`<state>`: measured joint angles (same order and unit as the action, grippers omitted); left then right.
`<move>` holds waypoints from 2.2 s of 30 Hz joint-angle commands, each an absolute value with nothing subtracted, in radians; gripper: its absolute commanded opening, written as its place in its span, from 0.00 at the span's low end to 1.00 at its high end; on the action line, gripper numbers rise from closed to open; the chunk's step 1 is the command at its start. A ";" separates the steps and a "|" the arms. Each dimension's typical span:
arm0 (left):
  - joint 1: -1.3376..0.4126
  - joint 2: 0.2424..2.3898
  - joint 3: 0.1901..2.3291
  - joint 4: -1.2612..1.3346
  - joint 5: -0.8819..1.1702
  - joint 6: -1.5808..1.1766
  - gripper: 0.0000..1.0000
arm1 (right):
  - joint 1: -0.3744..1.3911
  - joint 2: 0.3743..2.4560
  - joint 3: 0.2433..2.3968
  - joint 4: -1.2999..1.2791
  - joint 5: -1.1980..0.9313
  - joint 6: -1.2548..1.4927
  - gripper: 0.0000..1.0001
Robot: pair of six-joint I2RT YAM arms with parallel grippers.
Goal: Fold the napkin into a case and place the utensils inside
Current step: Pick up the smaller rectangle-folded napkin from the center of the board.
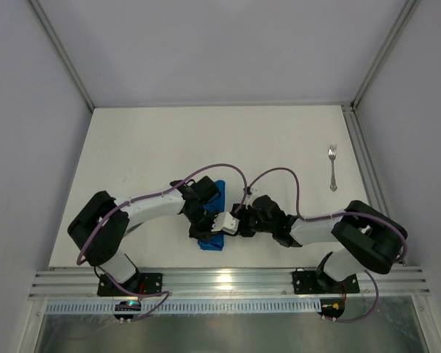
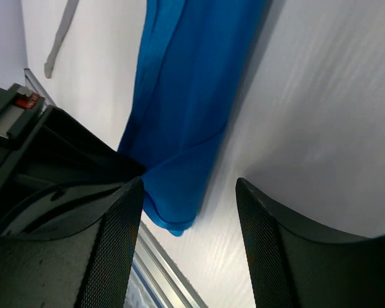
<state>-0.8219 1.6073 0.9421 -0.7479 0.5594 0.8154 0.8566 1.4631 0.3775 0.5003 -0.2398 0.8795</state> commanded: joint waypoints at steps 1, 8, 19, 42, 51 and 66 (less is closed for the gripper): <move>-0.815 1.571 0.940 -0.724 0.597 0.808 0.10 | 0.879 1.563 0.373 0.644 -0.232 0.953 0.63; -0.816 1.566 0.937 -0.729 0.594 0.818 0.10 | 0.888 1.681 0.301 0.834 -0.228 1.025 0.63; -0.815 1.562 0.934 -0.724 0.592 0.821 0.09 | 0.920 1.897 0.284 1.129 -0.253 1.088 0.58; -0.770 1.542 0.966 -0.791 0.584 0.830 0.46 | 0.923 1.760 0.380 0.892 -0.232 0.997 0.04; -0.519 1.499 1.227 -1.075 0.847 0.873 0.56 | 0.922 1.586 0.527 0.421 -0.160 0.815 0.04; -0.382 1.670 1.252 -0.762 0.532 0.486 0.50 | 0.913 1.551 0.865 -0.274 -0.034 0.503 0.04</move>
<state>-0.3801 1.6482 1.2373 -0.8330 0.5850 0.5701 0.9169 1.5791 0.7914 -0.0757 -0.0956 0.6079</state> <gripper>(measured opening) 0.506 0.079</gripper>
